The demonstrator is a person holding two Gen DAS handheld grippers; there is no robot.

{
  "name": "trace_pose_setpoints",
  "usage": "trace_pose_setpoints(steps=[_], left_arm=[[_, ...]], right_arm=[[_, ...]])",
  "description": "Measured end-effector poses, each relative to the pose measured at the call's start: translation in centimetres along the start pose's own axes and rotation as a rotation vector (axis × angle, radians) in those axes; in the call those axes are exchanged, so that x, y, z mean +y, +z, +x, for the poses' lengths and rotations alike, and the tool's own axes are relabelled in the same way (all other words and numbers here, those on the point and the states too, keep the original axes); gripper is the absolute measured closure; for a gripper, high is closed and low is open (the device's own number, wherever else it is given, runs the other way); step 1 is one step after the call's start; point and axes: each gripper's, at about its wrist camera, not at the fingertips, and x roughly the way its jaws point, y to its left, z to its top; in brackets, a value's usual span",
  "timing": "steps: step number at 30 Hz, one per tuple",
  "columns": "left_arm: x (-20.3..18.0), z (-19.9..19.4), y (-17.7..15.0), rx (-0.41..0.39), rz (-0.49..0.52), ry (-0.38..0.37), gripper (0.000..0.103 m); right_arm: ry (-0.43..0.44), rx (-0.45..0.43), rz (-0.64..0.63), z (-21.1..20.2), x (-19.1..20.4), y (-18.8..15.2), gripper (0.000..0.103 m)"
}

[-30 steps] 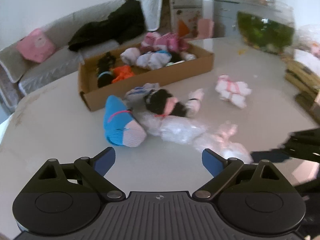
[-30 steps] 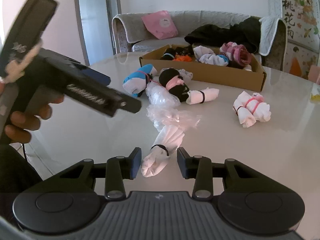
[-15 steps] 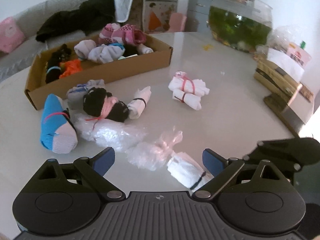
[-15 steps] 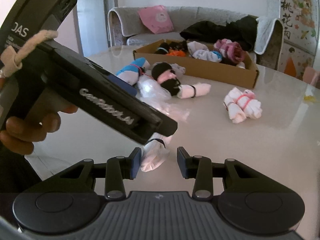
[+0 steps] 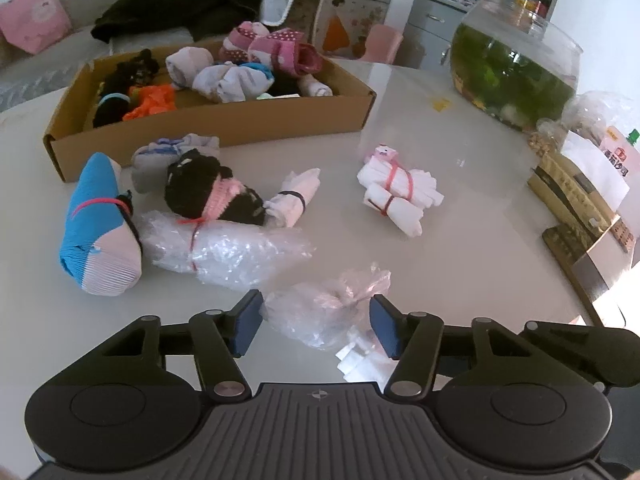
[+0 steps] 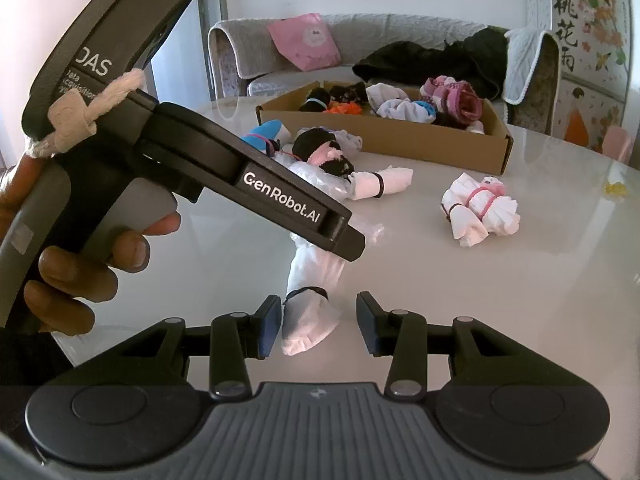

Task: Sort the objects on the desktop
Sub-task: 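Carry both bundles over the box and open both tools to release them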

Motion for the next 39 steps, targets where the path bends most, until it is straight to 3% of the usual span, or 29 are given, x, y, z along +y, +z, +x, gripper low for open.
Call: trace_pose_setpoints(steps=[2, 3, 6, 14, 22, 26, 30, 35, 39], left_arm=[[-0.1, 0.0, 0.0, -0.001, 0.004, 0.012, 0.044], [-0.1, -0.1, 0.0, 0.000, 0.005, 0.018, 0.049], [0.1, -0.1, 0.0, 0.001, -0.003, 0.020, 0.055], [0.3, -1.2, -0.2, -0.013, -0.017, 0.041, 0.060], [1.1, -6.4, 0.0, -0.077, -0.020, 0.062, 0.060], [2.2, -8.8, 2.1, -0.122, -0.015, 0.108, 0.060], [4.7, -9.4, 6.3, -0.158, -0.052, 0.156, 0.060], [8.1, -7.2, 11.6, -0.168, -0.076, 0.212, 0.060], [11.1, -3.9, 14.2, -0.147, -0.097, 0.242, 0.060]], right_arm=[[-0.001, -0.003, -0.019, -0.1, 0.3, -0.1, 0.071], [-0.001, -0.005, -0.027, -0.1, 0.5, -0.1, 0.078], [0.003, -0.010, -0.038, -0.1, 0.7, -0.1, 0.082], [0.015, -0.021, -0.027, -0.8, 0.8, -0.1, 0.083], [0.022, -0.063, 0.070, -4.1, -1.2, 0.3, 0.083], [0.004, -0.096, 0.119, -4.7, -3.6, 3.4, 0.083], [-0.005, -0.139, 0.108, -3.2, -5.8, 9.1, 0.083], [-0.024, -0.136, 0.074, 2.2, -8.3, 16.3, 0.083], [-0.048, -0.083, 0.059, 7.4, -10.1, 18.6, 0.083]])
